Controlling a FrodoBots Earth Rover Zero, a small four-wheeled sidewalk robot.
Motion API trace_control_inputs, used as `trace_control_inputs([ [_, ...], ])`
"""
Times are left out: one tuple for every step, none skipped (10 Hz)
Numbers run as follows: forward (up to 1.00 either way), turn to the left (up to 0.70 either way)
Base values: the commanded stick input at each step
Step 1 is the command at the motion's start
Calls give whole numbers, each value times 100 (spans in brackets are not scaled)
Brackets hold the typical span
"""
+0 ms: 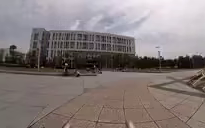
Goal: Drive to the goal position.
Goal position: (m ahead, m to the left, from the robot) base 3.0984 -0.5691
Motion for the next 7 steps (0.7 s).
trace_control_inputs([
  [45,0],
  [45,0],
  [45,0],
  [45,0],
  [45,0],
  [45,0],
  [45,0],
])
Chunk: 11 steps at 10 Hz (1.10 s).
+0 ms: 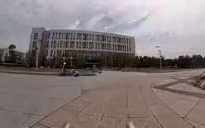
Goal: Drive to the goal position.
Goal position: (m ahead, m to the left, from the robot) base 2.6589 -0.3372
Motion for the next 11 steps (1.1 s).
trace_control_inputs([
  [45,0],
  [45,0],
  [45,0],
  [45,0],
  [45,0],
  [45,0],
  [45,0],
  [45,0],
  [45,0],
  [45,0],
  [45,0],
])
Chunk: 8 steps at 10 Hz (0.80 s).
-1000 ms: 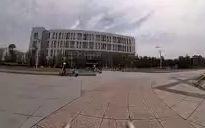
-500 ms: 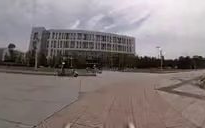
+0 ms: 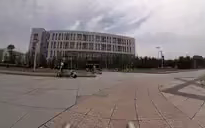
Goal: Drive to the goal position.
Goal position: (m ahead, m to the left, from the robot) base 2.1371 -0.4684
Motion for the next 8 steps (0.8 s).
trace_control_inputs([
  [45,0],
  [45,0],
  [45,0],
  [45,0],
  [45,0],
  [45,0],
  [45,0],
  [45,0],
])
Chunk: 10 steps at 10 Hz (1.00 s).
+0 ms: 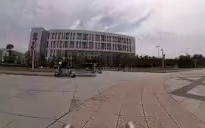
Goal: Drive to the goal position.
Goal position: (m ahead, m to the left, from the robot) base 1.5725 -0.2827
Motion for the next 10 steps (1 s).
trace_control_inputs([
  [45,0],
  [45,0],
  [45,0],
  [45,0],
  [45,0],
  [45,0],
  [45,0],
  [45,0],
  [45,0],
  [45,0],
])
